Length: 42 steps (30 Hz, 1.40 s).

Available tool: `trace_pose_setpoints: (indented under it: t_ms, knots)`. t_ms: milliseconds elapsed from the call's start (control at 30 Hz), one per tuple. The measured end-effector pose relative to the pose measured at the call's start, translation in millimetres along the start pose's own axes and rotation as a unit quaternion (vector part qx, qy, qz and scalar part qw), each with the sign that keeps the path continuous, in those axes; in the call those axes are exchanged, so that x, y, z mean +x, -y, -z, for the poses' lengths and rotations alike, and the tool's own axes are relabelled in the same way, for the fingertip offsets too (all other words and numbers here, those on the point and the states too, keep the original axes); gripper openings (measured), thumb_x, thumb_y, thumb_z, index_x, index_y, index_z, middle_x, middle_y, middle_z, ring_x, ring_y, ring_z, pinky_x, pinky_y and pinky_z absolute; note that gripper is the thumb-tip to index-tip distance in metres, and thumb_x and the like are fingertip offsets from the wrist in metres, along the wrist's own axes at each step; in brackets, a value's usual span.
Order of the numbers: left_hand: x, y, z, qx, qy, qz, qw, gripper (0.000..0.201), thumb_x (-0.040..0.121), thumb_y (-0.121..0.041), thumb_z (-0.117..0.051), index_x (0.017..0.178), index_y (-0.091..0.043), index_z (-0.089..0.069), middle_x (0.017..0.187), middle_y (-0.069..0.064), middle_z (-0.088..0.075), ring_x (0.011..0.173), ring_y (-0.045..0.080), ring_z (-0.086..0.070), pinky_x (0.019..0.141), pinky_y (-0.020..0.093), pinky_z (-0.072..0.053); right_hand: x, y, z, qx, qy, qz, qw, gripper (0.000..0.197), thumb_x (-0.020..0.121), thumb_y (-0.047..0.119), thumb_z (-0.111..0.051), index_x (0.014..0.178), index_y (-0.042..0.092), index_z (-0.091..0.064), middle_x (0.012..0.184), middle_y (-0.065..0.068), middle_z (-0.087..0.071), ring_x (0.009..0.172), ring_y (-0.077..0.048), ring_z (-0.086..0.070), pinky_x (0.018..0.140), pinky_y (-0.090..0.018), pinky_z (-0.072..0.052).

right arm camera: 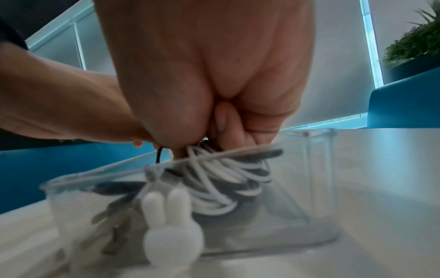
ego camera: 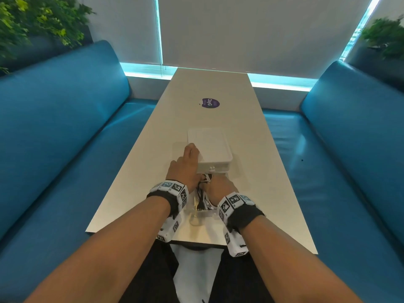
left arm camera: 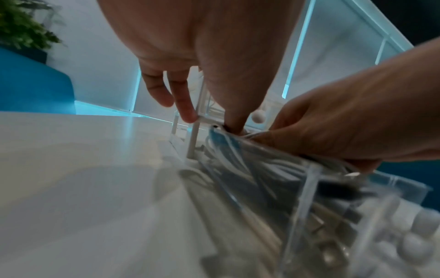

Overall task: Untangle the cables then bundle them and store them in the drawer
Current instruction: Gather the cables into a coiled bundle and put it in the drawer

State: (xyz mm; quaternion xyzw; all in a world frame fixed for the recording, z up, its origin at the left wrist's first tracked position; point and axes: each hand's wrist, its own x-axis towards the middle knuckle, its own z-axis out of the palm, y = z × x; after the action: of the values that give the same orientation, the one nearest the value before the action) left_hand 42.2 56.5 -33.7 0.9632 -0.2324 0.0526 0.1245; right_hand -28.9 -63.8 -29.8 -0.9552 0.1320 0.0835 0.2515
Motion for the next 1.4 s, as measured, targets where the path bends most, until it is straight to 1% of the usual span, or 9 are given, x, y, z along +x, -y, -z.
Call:
trace_pose_setpoints:
  t_ms: [133, 233, 367, 533, 733, 933, 1233, 1300, 1400]
  knots:
    - [1.2, -4.8, -0.5, 0.059, -0.014, 0.006, 0.998, 0.075, 0.083, -0.040, -0.074, 0.137, -0.012, -0.030, 0.148, 0.007, -0.023, 0.090, 0.033, -0.059, 0.073, 0.039, -0.042, 4.7, -6.6, -6.6, -0.003, 0.007, 0.017, 1.000, 0.049, 0.097, 0.048, -0.036, 0.099, 0.009, -0.065, 0.102, -0.015, -0.069, 0.091, -0.031, -0.064, 0.076, -0.033, -0.048]
    - [3.4, -9.5, 1.3, 0.101, -0.023, 0.016, 0.994, 0.082, 0.078, -0.046, -0.077, 0.137, -0.012, -0.032, 0.147, 0.008, -0.028, 0.092, 0.032, -0.059, 0.073, 0.038, -0.039, 4.7, -8.2, -1.4, 0.016, 0.018, 0.021, 0.999, 0.048, 0.102, 0.037, -0.027, 0.097, 0.008, -0.065, 0.107, -0.020, -0.069, 0.095, -0.032, -0.063, 0.080, -0.033, -0.045]
    - [6.3, -11.9, 1.3, 0.127, -0.016, 0.013, 0.992, 0.091, 0.073, -0.046, -0.084, 0.139, -0.011, -0.032, 0.148, 0.008, -0.030, 0.099, 0.029, -0.060, 0.081, 0.040, -0.042, 7.2, -12.5, 4.9, 0.005, -0.005, -0.003, 1.000, 0.040, 0.105, 0.025, -0.035, 0.112, 0.000, -0.064, 0.116, -0.021, -0.066, 0.108, -0.035, -0.062, 0.085, -0.035, -0.047]
    - [5.1, -7.9, 2.7, 0.070, -0.016, -0.005, 0.997, 0.079, 0.081, -0.034, -0.079, 0.141, -0.008, -0.034, 0.152, 0.012, -0.028, 0.098, 0.033, -0.059, 0.085, 0.044, -0.046, 15.6, -11.1, 0.6, -0.008, -0.056, -0.045, 0.997, 0.031, 0.099, 0.033, -0.048, 0.105, 0.008, -0.066, 0.109, -0.016, -0.067, 0.098, -0.035, -0.065, 0.070, -0.033, -0.045]
    - [0.1, -0.3, -2.1, -0.001, -0.015, -0.033, 0.999, 0.054, 0.081, -0.004, -0.071, 0.127, -0.005, -0.041, 0.142, 0.015, -0.033, 0.075, 0.036, -0.057, 0.065, 0.039, -0.044, 16.2, -9.1, -6.7, -0.001, -0.127, -0.076, 0.989, 0.023, 0.096, 0.025, -0.053, 0.098, 0.009, -0.070, 0.101, -0.015, -0.067, 0.092, -0.035, -0.066, 0.068, -0.033, -0.045]
    - [-6.6, 13.1, 6.9, -0.077, 0.022, -0.056, 0.995, 0.086, 0.074, -0.032, -0.081, 0.140, -0.011, -0.030, 0.149, 0.004, -0.020, 0.091, 0.031, -0.058, 0.081, 0.042, -0.053, 17.0, -13.2, -7.6, 0.018, -0.164, -0.055, 0.985, 0.024, 0.094, 0.028, -0.057, 0.094, 0.006, -0.068, 0.095, -0.017, -0.068, 0.087, -0.037, -0.065, 0.064, -0.031, -0.042]
    - [-6.9, -5.2, -2.9, -0.020, -0.017, -0.025, 0.999, 0.068, 0.076, -0.013, -0.075, 0.131, -0.007, -0.035, 0.147, 0.011, -0.024, 0.086, 0.033, -0.054, 0.070, 0.040, -0.046, 6.6, -34.0, 5.0, 0.043, -0.134, 0.007, 0.990, 0.008, 0.088, 0.030, -0.061, 0.087, 0.022, -0.063, 0.090, -0.001, -0.068, 0.086, -0.024, -0.065, 0.072, -0.032, -0.051]
    - [-5.0, -3.8, -5.7, -0.039, -0.017, -0.024, 0.999, 0.068, 0.077, -0.012, -0.076, 0.130, -0.007, -0.034, 0.147, 0.010, -0.023, 0.088, 0.033, -0.054, 0.070, 0.040, -0.048, 3.4, -37.3, 8.2, -0.002, -0.154, -0.004, 0.988, 0.018, 0.086, 0.037, -0.063, 0.094, 0.023, -0.058, 0.099, 0.000, -0.061, 0.089, -0.025, -0.063, 0.072, -0.033, -0.050]
    - [-4.6, 2.0, -5.5, -0.075, -0.007, -0.029, 0.997, 0.072, 0.078, -0.018, -0.076, 0.134, -0.009, -0.031, 0.151, 0.006, -0.018, 0.093, 0.034, -0.056, 0.074, 0.040, -0.050, 4.6, -42.6, 12.3, -0.035, -0.151, -0.075, 0.985, 0.065, 0.078, 0.059, -0.068, 0.120, 0.015, -0.047, 0.118, -0.007, -0.052, 0.105, -0.030, -0.059, 0.079, -0.038, -0.049]
